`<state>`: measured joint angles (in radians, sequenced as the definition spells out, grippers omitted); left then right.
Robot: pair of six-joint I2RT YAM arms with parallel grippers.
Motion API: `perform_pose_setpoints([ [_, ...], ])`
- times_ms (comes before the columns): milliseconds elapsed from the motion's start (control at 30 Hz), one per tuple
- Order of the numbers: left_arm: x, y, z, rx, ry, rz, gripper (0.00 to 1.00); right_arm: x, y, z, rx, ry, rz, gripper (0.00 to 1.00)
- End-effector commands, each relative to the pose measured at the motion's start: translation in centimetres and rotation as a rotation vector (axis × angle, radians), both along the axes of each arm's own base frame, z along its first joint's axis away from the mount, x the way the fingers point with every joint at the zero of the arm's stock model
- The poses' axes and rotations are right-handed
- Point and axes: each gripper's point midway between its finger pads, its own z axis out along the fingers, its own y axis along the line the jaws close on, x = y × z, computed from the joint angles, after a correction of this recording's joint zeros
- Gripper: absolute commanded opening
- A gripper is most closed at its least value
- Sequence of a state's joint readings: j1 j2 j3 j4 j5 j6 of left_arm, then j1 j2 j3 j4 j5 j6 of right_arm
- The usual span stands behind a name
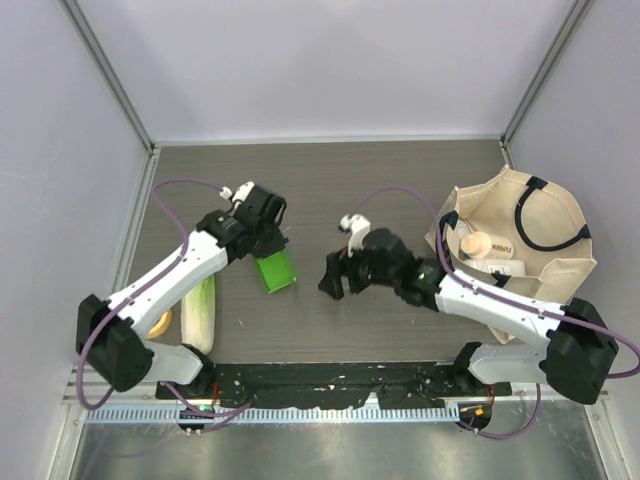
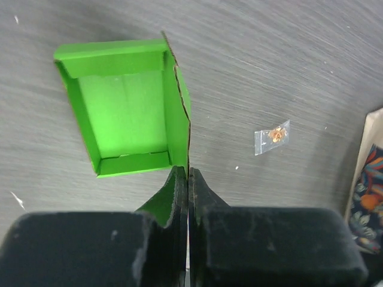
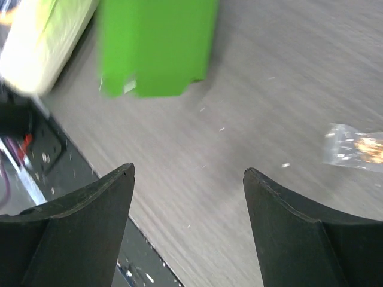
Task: Fold the paper box
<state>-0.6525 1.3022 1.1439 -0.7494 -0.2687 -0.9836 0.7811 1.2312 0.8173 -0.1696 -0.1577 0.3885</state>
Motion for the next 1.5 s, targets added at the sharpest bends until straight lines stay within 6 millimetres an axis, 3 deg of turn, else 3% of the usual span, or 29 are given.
perform_pose_setpoints([
  [0,-0.9,-0.6,-1.9,-0.116,0.283,0.258,0.0,-1.5,2.8,2.8,-0.006,-0.336,0.063,0.79],
  [167,-1.6,-0.9,-4.3,-0.163,0.426,0.371,0.0,-1.4,4.9,3.6,-0.072,-0.448,0.046,0.77],
  [300,-2.0,-1.0,-4.7,-0.209,0.438,0.415,0.0,-0.5,5.8,3.3,-0.14,-0.504,-0.026,0.75],
  [333,-2.1,-1.0,-4.7,-0.214,0.441,0.424,0.0,-0.4,6.2,2.5,-0.162,-0.502,-0.021,0.72],
  [433,-2.2,-1.0,-4.8,-0.214,0.447,0.428,0.0,-0.5,7.8,2.6,-0.139,-0.523,-0.001,0.68],
  [500,-2.2,-1.5,-4.7,-0.234,0.461,0.422,0.0,0.2,7.9,2.5,-0.154,-0.529,-0.043,0.64],
  [667,-2.2,-1.2,-4.4,-0.243,0.432,0.418,0.01,1.9,7.6,1.7,-0.251,-0.558,-0.105,0.35],
  [700,-2.0,-1.0,-4.3,-0.245,0.416,0.421,0.09,2.0,7.5,1.5,-0.271,-0.562,-0.104,0.26],
  [800,-1.6,-1.0,-3.4,-0.285,0.335,0.382,0.45,2.0,7.0,0.3,-0.32,-0.576,-0.082,0.11],
  [833,-1.1,-1.1,-2.9,-0.301,0.298,0.359,0.63,2.0,6.7,-0.1,-0.336,-0.578,-0.078,0.08],
  [867,-1.3,-0.9,-3.2,-0.294,0.281,0.338,0.71,1.9,6.5,-0.4,-0.349,-0.58,-0.071,0.05],
  [900,-1.4,-0.4,-2.2,-0.281,0.223,0.282,0.78,2.0,6.3,-0.2,-0.343,-0.584,-0.074,0.01],
  [933,-1.3,-0.4,-1.6,-0.283,0.182,0.244,0.92,2.0,5.8,-0.6,-0.358,-0.583,-0.063,0.01],
  [967,-1.6,-0.2,-1.5,-0.271,0.142,0.18,0.95,1.9,5.7,-0.5,-0.351,-0.582,-0.049,0.01],
  [1000,-2.0,0.1,0.2,-0.255,0.048,0.065,0.97,1.9,5.4,-0.2,-0.342,-0.579,-0.042,0.01],
  [1067,-3.1,0.7,0.3,-0.233,-0.038,-0.042,0.98,1.6,5.1,-0.6,-0.351,-0.583,0.015,0.01],
  [1100,-3.8,1.2,2.3,-0.258,-0.139,-0.088,0.98,1.3,5.1,-0.4,-0.334,-0.577,0.052,0.01],
  [1133,-3.9,1.4,2.9,-0.235,-0.219,-0.154,0.95,1.8,4.4,-0.7,-0.345,-0.564,0.056,0.01],
  [1167,-4.5,2.0,1.3,-0.209,-0.219,-0.17,0.93,1.9,4.0,-0.8,-0.354,-0.566,0.076,0.01],
  [1200,-4.8,2.7,1.0,-0.189,-0.238,-0.169,0.91,2.0,3.4,-0.9,-0.362,-0.554,0.083,0.01],
  [1267,-5.4,3.3,-0.5,-0.149,-0.235,-0.191,0.76,2.2,2.6,-0.2,-0.329,-0.555,0.123,0.01],
  [1367,-5.3,2.8,-3.3,-0.12,-0.19,-0.233,0.59,1.4,1.9,0.7,-0.306,-0.613,0.196,0.01],
  [1467,-4.4,1.5,-5.7,-0.103,-0.143,-0.281,0.54,1.0,1.7,1.3,-0.304,-0.648,0.281,0.01],
])
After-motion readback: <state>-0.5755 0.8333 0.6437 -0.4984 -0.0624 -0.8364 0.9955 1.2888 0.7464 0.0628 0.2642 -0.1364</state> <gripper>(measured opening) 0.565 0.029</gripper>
